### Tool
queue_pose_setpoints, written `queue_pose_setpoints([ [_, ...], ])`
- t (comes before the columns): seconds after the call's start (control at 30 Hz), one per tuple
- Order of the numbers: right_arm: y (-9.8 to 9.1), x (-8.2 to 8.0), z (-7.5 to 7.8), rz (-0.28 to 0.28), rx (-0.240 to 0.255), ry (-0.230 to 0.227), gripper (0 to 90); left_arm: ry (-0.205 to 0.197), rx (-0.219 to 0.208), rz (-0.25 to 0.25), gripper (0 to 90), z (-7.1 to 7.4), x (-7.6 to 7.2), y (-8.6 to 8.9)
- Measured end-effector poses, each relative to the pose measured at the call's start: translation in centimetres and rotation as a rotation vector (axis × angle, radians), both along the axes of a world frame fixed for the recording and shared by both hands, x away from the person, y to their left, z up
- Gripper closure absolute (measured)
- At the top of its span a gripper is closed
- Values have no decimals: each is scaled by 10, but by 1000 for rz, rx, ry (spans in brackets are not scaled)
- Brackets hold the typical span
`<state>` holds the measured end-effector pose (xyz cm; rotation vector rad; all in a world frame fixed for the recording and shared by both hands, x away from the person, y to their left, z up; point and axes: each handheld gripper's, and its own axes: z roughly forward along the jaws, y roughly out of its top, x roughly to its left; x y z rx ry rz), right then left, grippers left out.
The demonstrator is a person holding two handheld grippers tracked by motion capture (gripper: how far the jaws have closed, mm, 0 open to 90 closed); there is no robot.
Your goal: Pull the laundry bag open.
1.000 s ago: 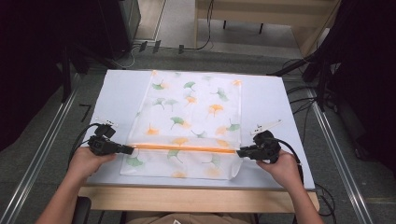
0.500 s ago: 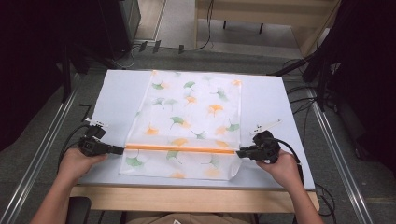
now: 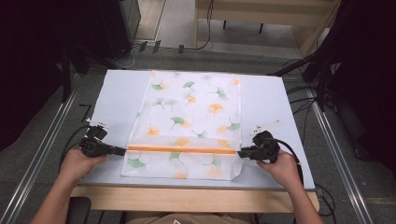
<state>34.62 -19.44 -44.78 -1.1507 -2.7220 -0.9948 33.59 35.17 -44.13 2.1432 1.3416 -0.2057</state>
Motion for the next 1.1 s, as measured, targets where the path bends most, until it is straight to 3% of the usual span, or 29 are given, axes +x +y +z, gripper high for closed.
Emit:
queue_pose_setpoints([
  [0.3,-6,4,-5,-38,-9,12,810,22,-25,-33,899,-1,1,-6],
  [0.5,-13,9,-7,-74,-18,-7,806,24,-18,-74,898,-2,-1,-13],
  [0.67,-14,13,-9,-93,-17,1,800,27,-32,-72,895,-3,-3,-12],
  [0.83,-15,16,-9,-91,-8,17,788,24,-46,-65,823,-3,-6,-11],
  [0.97,-17,15,-8,-102,18,49,728,-11,-51,-66,758,-1,-8,-11],
  [1.1,-16,15,-6,-98,39,44,680,-25,-46,-47,699,0,-9,-12],
])
